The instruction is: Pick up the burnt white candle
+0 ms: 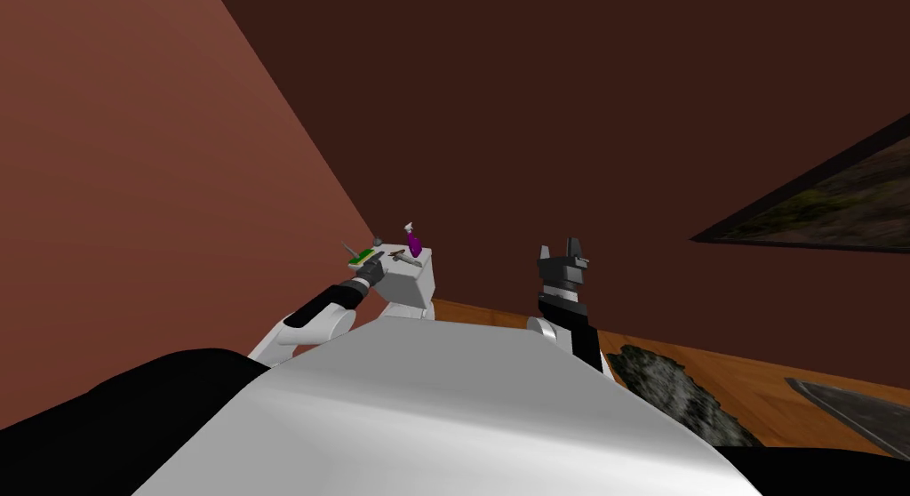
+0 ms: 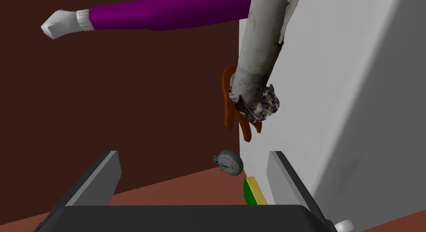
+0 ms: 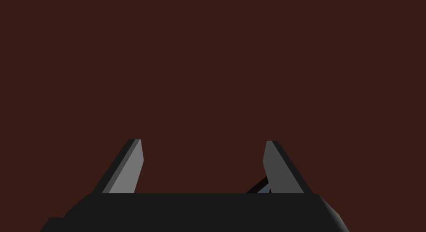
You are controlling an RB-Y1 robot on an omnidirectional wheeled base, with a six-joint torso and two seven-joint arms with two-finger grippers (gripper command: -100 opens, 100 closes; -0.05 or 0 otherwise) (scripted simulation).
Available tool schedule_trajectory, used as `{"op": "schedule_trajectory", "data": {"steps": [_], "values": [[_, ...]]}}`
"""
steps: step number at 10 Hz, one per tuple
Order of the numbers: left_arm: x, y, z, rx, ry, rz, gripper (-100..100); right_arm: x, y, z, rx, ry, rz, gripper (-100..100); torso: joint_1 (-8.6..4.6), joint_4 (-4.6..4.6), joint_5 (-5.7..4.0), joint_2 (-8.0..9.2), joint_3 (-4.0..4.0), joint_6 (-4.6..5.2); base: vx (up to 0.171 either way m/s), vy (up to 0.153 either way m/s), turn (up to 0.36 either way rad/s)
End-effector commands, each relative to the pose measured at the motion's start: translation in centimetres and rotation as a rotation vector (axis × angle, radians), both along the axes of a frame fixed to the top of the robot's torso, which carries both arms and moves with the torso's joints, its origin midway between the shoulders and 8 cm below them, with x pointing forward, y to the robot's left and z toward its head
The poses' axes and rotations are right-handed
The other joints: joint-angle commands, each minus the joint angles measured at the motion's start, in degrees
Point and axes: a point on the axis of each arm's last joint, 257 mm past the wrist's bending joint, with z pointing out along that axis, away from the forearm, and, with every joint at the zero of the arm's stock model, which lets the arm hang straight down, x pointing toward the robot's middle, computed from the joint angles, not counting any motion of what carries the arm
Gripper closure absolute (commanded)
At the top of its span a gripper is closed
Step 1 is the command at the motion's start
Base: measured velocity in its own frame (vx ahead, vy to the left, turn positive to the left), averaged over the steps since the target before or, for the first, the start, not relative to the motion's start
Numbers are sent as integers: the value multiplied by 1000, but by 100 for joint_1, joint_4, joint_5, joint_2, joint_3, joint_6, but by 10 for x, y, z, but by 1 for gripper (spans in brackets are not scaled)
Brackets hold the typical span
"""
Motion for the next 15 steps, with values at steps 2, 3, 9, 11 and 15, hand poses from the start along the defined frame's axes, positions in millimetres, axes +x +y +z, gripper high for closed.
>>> {"op": "schedule_trajectory", "data": {"steps": [2, 3, 9, 11, 15], "values": [[-5, 5, -13, -1, 67, 11, -100, 0, 0, 0, 0, 0, 0, 0, 0, 0, 0, -1, -1, 1, 14, 3, -60], [-7, 9, -16, 2, 96, 13, -100, 0, 0, 0, 0, 0, 0, 0, 0, -1, 0, -2, -1, 0, 27, -1, -98], [-21, 20, -39, 3, 227, 37, -100, 0, 0, 0, 0, 0, 0, 0, -1, -1, 0, -6, -4, 0, 23, 0, -40], [-26, 24, -45, 7, 274, 44, -100, 0, 0, 0, 0, 0, 0, 0, -4, -1, -1, -6, -3, 1, 25, -5, -59], [-37, 31, -55, 18, 360, 57, -100, 0, 0, 0, 0, 0, 0, 0, -4, -2, -1, -11, -6, 1, 35, -4, -56]]}}
